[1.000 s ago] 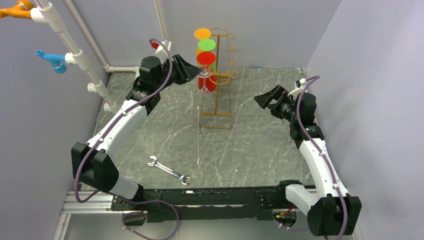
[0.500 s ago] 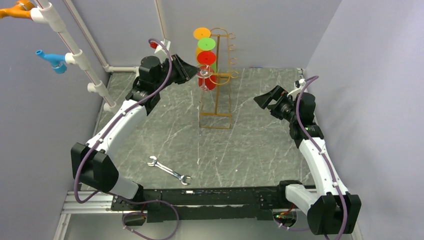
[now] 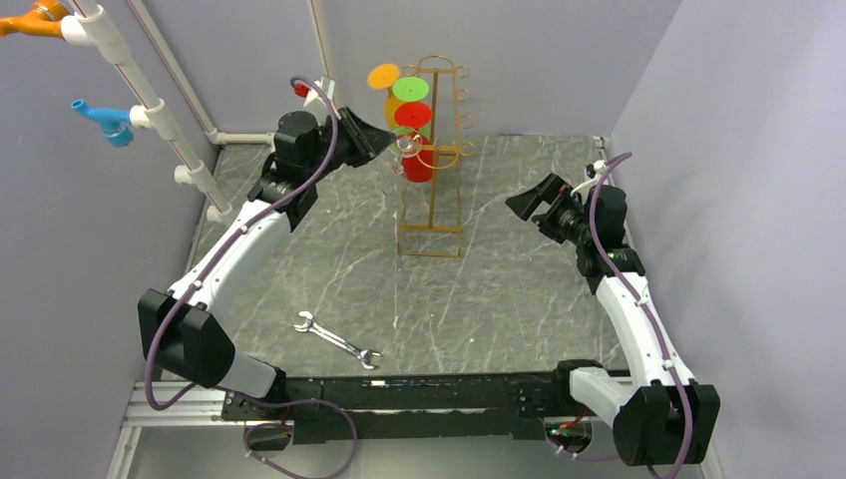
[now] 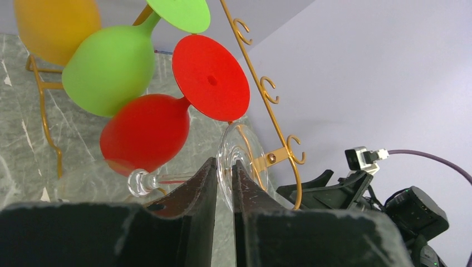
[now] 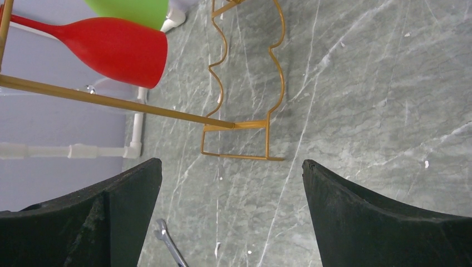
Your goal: Take the wine glass off the wine glass rack
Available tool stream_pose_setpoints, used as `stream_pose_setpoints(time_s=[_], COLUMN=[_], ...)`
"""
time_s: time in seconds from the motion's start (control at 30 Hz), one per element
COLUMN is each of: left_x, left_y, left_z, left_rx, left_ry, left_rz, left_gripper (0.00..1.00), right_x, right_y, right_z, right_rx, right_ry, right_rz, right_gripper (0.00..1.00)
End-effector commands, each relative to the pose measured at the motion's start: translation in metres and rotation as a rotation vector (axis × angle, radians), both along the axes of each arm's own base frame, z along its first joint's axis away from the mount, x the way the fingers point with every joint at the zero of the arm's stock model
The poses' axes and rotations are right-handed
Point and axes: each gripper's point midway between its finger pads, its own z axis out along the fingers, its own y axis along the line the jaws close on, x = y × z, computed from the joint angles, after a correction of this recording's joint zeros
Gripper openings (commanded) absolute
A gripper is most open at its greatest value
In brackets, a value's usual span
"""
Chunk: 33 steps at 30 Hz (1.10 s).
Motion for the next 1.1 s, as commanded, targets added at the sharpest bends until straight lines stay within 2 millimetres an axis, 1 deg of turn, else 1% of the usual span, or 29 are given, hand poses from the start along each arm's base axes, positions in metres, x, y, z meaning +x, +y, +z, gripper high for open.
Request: stream_pose_setpoints(time_s=[0.0,0.13,0.37,0.4,0.57,0.8,0.93,1.07], left_x=[-0.013,-0.015,-0.018,-0.019,-0.019,-0.018,-0.019,-0.019], left_y=[0.003,0.006,0.008,0.008,0.008,0.013,0.019,0.027], left_z=[0.047,0.052,0.058,0.058,0.058,0.063,0.070,0.073], left_rx=[-0.064,-0.089,-0.113,-0.115,-0.126,-0.171,-0.218,-0.254], left_ry=[-0.077,-0.065,-0.066,-0.064,-0.060,-0.047,-0.042,-0.027], left_rz=[0.004,0.022,0.028,0.027,0.028,0.061,0.092,0.130], left_gripper=[0.15,0.10,0.06,0.05,0.00,0.00,0.00,0.00], right_x=[0.005,0.006,0.005,0.007,0.007,0.008,0.008,0.008], right_y=[-0.002,-0.001,-0.002,-0.008,-0.009,-0.008,-0.008,-0.008], right_z=[0.014,0.013,0.009,0.009,0.007,0.003,0.002,0.002], right_rx=[-0.003,-0.002,-0.001,-0.001,0.000,0.007,0.011,0.014], right_ry=[-0.032,-0.026,-0.016,-0.016,-0.014,-0.001,0.004,0.005], right_rz=[-0.009,-0.009,-0.011,-0.028,-0.033,-0.035,-0.033,-0.035], right_gripper=[0.98,0.98,0.98,0.98,0.98,0.98,0.98,0.98])
